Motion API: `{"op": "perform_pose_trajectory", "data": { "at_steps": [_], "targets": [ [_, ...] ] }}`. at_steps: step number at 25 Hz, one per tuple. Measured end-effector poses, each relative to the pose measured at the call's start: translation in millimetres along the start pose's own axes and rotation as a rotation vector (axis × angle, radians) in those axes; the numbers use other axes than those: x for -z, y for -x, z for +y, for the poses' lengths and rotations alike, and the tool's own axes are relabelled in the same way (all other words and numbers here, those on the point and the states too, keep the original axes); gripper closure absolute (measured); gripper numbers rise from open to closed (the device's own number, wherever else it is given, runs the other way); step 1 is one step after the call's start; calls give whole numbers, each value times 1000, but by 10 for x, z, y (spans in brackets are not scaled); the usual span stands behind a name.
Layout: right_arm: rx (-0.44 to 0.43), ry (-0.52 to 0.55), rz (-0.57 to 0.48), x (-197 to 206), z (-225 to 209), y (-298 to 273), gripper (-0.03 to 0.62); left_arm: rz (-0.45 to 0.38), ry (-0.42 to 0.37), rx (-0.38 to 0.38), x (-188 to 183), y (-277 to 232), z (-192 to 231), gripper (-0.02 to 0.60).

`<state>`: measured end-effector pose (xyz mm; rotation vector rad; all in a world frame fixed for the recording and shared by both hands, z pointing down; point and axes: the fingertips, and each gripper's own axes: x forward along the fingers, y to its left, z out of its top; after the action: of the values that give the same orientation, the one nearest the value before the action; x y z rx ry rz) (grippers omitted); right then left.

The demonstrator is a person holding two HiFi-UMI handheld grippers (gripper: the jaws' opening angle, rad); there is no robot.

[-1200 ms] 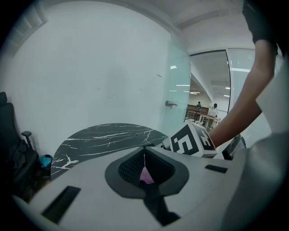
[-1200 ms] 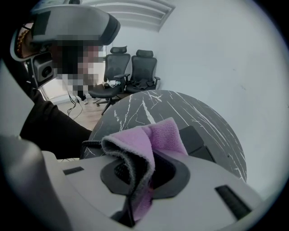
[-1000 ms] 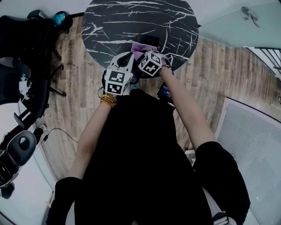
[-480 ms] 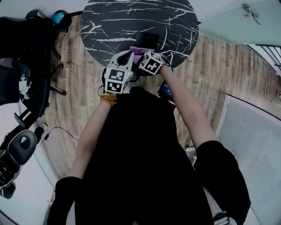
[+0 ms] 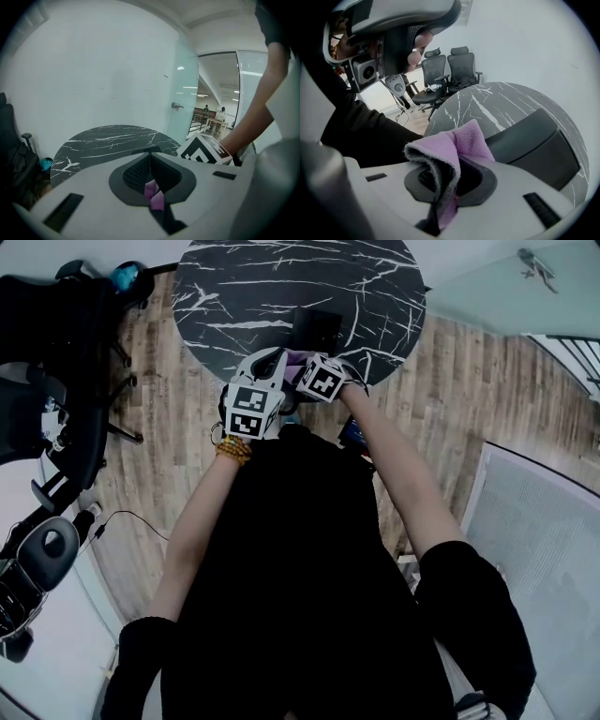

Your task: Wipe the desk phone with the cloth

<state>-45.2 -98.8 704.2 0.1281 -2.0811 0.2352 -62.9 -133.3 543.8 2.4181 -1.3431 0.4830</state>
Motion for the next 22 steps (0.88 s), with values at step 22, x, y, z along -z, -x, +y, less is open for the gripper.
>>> {"op": "perform_pose_trajectory", "data": {
  "at_steps": [22],
  "targets": [
    [-156, 105, -39, -96, 100, 217, 534, 15, 25, -1, 47, 22, 62, 561]
  ]
}}
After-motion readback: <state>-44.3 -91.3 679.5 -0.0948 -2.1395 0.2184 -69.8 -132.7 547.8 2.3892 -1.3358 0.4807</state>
